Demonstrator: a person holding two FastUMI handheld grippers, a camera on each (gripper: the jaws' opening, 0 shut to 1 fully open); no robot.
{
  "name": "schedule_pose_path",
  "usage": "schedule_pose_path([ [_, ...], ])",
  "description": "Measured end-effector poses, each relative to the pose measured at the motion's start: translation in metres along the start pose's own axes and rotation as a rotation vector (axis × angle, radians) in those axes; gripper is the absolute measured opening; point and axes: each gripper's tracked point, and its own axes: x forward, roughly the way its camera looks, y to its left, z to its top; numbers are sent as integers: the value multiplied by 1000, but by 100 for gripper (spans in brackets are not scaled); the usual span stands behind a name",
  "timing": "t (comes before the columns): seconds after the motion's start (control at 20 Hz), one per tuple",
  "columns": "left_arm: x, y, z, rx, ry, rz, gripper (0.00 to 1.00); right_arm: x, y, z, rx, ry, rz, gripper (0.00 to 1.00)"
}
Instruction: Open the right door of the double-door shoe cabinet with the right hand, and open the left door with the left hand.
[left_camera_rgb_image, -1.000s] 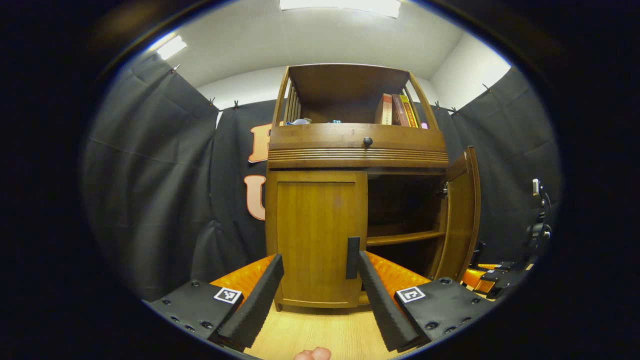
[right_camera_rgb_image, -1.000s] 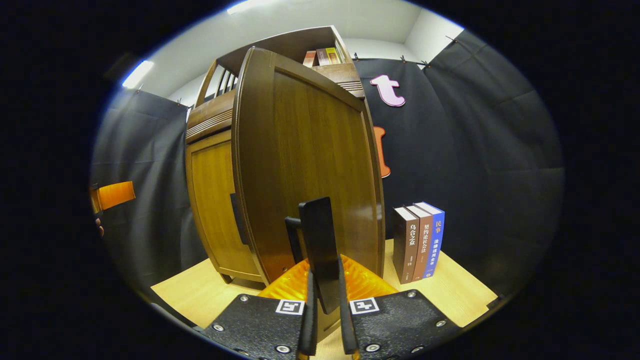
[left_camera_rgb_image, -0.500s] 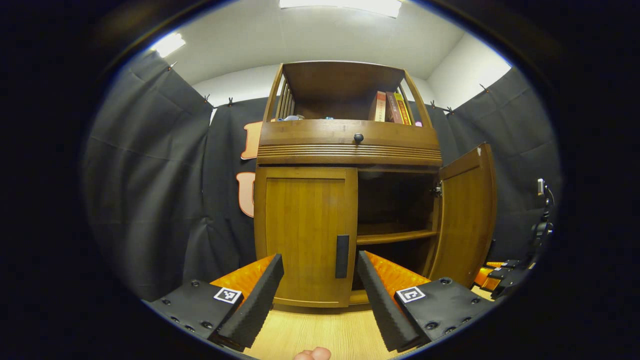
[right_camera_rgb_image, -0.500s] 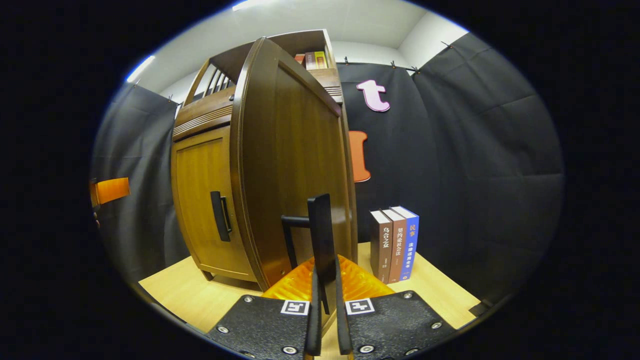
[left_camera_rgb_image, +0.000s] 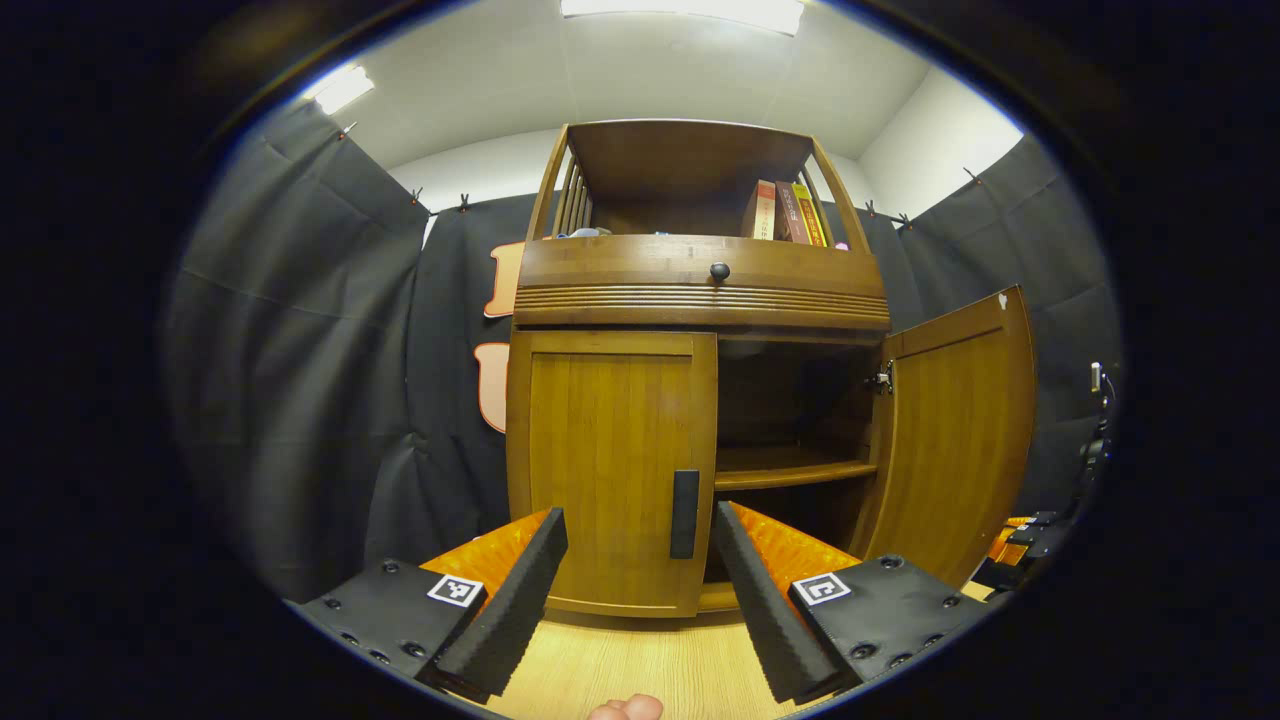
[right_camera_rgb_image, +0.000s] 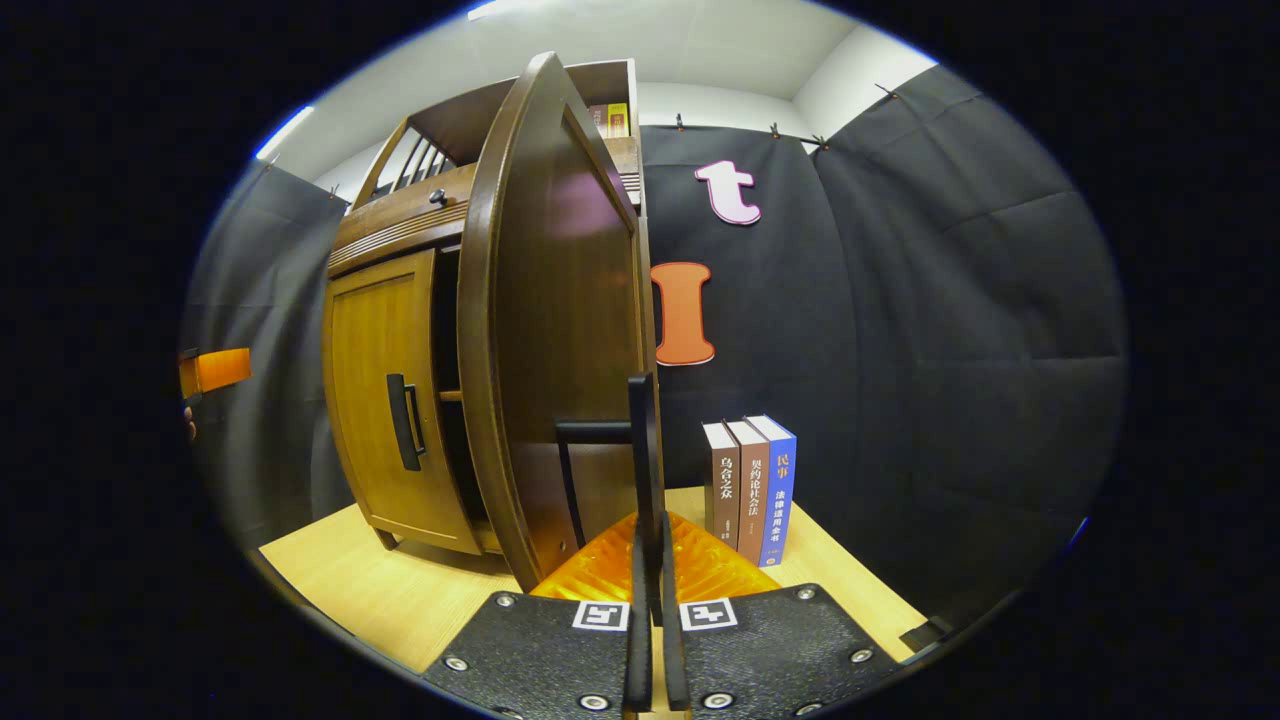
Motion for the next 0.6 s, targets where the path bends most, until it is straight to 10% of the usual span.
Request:
schedule_pose_path([
  [0.6, -6, 15, 8, 2, -23, 42, 97, 8, -50, 3, -23, 44, 195, 4],
])
